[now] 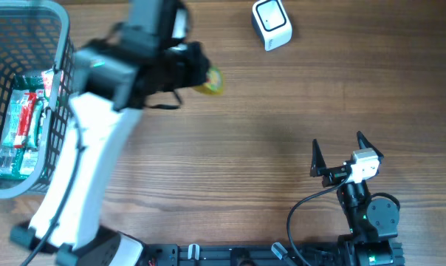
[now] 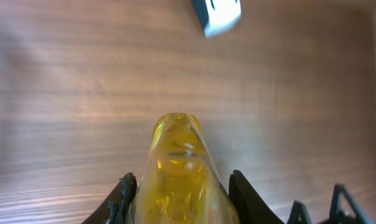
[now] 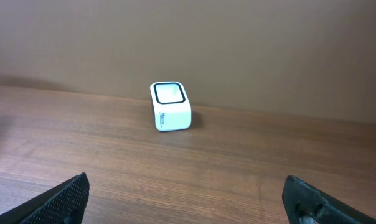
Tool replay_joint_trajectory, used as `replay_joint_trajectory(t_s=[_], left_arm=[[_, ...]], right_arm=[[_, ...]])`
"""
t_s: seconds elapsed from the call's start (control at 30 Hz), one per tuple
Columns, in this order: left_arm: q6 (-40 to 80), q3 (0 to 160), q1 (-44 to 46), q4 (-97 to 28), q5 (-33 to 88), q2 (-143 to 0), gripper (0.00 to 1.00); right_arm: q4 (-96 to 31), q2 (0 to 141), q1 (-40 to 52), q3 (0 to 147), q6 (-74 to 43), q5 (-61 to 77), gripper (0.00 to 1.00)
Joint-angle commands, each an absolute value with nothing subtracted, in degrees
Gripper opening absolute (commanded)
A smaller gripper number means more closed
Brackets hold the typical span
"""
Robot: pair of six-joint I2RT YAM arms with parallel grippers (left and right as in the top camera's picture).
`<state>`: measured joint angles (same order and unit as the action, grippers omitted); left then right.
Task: Scan the item barcode
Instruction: 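Carry the Vim bottle with the left gripper to the white scanner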
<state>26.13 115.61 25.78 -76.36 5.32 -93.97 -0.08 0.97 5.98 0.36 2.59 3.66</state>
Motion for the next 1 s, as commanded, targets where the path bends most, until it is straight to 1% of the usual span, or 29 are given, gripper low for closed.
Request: replay_joint_trajectory(t_s=[0.0,0.2,0.43,0.53,0.57,0.7,0.83,0.97], left_arm=[[27.9,115.6,32.6,-75.9,3.3,-98.9,0.04],[27.9,115.5,41.3,-72.8,3.6,-107.7,0.04],[28.0,115.5,44.6,-67.3,3.5,-112.2,0.04],[35.2,115.5,45.2,-67.0,-1.6,-114.0,0.06],[35.7,115.5,45.6,-66.8,-3.4,-114.4,0.07],[43.5,115.5,48.6,-66.1,-14.1,-117.4,0.11],[46.4,115.5,51.1,-62.4,-15.2,-121.6,0.16],[47.2,115.5,51.8,-60.3,-14.4,-124.0,0.17]], right_arm=[[0.1,1.0,6.2,0.3,1.5,4.5,1.00],[0.1,1.0,6.2,0.3,1.5,4.5,1.00],[0.1,1.0,6.2,0.3,1.5,4.5,1.00],[0.1,1.0,6.2,0.3,1.5,4.5,1.00],[0.1,1.0,6.2,0.3,1.5,4.5,1.00],[0.1,1.0,6.2,0.3,1.5,4.5,1.00],[0.1,1.0,6.2,0.3,1.5,4.5,1.00],[0.1,1.0,6.2,0.3,1.5,4.5,1.00]])
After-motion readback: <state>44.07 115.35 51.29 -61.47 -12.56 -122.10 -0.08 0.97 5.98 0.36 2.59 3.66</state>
